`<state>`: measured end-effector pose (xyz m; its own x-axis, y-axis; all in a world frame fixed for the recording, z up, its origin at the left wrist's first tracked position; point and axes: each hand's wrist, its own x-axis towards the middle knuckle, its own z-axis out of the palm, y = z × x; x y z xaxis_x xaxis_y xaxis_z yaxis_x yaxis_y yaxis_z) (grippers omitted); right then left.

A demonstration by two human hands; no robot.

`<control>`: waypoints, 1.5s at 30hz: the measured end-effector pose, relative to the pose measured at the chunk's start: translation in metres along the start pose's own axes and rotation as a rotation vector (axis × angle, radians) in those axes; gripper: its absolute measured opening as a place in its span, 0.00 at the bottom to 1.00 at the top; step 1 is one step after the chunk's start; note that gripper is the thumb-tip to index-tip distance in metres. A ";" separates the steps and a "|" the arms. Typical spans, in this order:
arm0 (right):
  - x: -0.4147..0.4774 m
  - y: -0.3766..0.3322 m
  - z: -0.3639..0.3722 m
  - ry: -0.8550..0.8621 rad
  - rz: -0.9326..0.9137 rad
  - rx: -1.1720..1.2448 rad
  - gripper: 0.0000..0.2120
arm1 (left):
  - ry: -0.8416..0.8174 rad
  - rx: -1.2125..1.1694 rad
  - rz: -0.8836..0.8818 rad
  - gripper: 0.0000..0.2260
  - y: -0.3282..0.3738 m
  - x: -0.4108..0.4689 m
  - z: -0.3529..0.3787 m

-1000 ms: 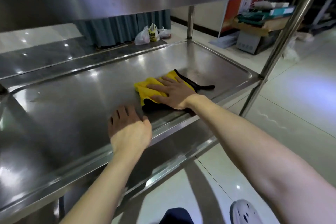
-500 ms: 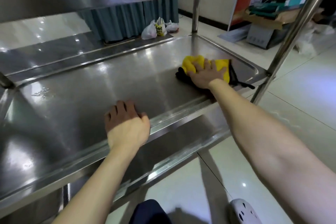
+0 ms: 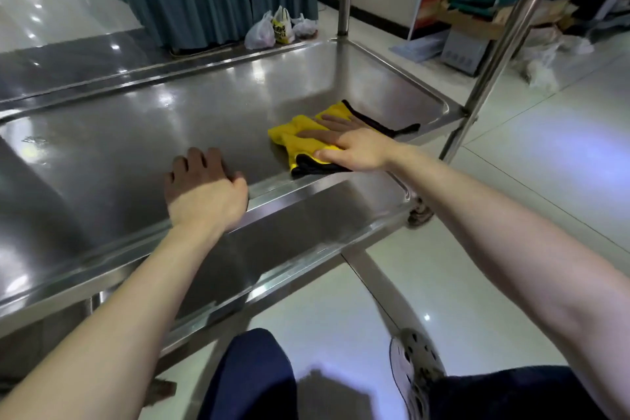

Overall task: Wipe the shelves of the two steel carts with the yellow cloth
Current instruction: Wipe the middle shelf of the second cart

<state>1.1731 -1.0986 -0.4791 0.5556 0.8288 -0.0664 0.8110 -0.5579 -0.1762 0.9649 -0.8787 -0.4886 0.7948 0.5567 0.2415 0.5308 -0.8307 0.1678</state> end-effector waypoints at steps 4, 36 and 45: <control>-0.014 0.080 -0.017 0.010 0.241 0.005 0.31 | 0.028 0.013 0.021 0.15 -0.003 0.001 0.003; -0.013 0.117 -0.028 0.013 0.158 0.112 0.34 | 0.066 -0.023 -0.007 0.11 -0.006 -0.003 0.006; 0.079 0.110 -0.017 0.063 0.377 0.024 0.39 | 0.078 0.006 -0.006 0.11 0.001 -0.005 0.004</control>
<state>1.3090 -1.0955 -0.4865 0.8251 0.5606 -0.0703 0.5433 -0.8214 -0.1736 0.9630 -0.8823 -0.4937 0.7663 0.5601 0.3146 0.5374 -0.8273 0.1637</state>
